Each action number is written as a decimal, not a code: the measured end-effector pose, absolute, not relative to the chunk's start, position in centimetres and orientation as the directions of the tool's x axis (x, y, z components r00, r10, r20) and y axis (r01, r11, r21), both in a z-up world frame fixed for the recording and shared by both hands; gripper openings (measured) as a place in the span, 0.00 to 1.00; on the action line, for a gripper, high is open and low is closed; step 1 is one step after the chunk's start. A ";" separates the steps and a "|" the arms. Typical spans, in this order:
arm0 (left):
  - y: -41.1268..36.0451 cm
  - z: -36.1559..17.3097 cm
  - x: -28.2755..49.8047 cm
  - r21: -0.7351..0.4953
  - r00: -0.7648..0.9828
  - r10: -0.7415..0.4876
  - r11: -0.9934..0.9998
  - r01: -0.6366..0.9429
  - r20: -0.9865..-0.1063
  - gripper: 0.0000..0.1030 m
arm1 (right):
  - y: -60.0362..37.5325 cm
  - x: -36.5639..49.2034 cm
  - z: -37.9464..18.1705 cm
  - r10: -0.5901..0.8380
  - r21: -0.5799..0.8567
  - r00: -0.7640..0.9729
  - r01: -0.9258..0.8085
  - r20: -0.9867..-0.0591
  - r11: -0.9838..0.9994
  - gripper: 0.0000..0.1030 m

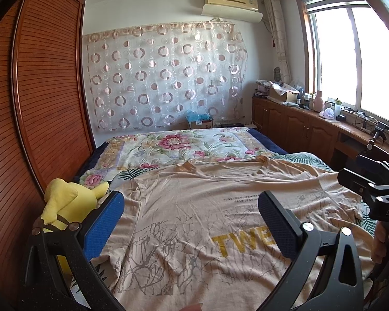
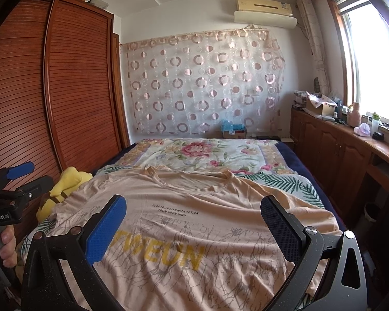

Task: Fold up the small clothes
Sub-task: 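Move the left tool to the shirt's side edge and close on it, then fold the gripped side edge over toward the shirt's middle, then open the left tool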

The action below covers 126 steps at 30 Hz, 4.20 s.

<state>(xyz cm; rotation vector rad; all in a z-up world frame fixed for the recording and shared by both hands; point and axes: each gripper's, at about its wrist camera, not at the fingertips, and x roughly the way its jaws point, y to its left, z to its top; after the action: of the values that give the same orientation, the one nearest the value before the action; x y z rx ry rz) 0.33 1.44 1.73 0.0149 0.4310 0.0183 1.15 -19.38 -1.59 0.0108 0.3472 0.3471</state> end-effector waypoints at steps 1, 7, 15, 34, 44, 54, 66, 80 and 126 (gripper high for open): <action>2.0 1.7 0.6 0.015 0.905 0.022 1.000 -0.018 -0.425 1.00 | -19.2 1.4 -1.7 0.338 0.066 0.878 -0.336 -0.338 0.940 1.00; 4.2 -0.1 2.5 0.019 0.879 0.023 1.000 -0.016 -0.476 1.00 | -18.4 3.3 -2.2 0.361 0.056 0.853 -0.368 -0.376 0.928 1.00; 7.8 -2.6 4.4 0.034 0.846 0.071 0.997 -0.063 -0.528 1.00 | -17.7 5.1 -1.6 0.389 0.023 0.821 -0.418 -0.418 0.908 1.00; 19.8 -8.1 8.6 -0.107 0.725 -0.014 0.991 -0.083 -0.689 0.71 | -17.8 10.8 -2.2 0.454 -0.009 0.663 -0.571 -0.595 0.821 1.00; 22.8 -11.1 12.5 -0.180 0.644 -0.064 0.977 -0.116 -0.763 0.55 | -18.6 13.9 -1.3 0.476 0.018 0.611 -0.602 -0.632 0.798 1.00; 21.4 -11.5 13.2 -0.049 0.619 0.004 0.997 -0.068 -0.785 0.02 | -18.1 16.3 -1.4 0.486 0.036 0.592 -0.610 -0.643 0.791 1.00; 17.5 -5.5 12.6 -0.015 0.711 -0.048 0.998 0.053 -0.701 0.00 | -18.6 15.9 -1.8 0.472 0.024 0.636 -0.581 -0.611 0.814 1.00; 9.9 -0.4 12.5 -0.033 0.763 -0.182 0.978 0.207 -0.621 0.42 | -18.7 15.1 -2.4 0.466 0.038 0.653 -0.557 -0.597 0.830 1.00; 13.9 -5.0 10.6 -0.051 0.688 -0.120 0.991 0.120 -0.716 0.02 | -19.4 13.2 -1.5 0.468 0.022 0.681 -0.554 -0.563 0.833 0.99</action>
<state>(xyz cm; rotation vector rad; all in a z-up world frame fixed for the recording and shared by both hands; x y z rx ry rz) 10.64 13.91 -4.96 0.0003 0.8012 -0.1341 13.17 -19.43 -1.45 -0.1543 0.5868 0.5756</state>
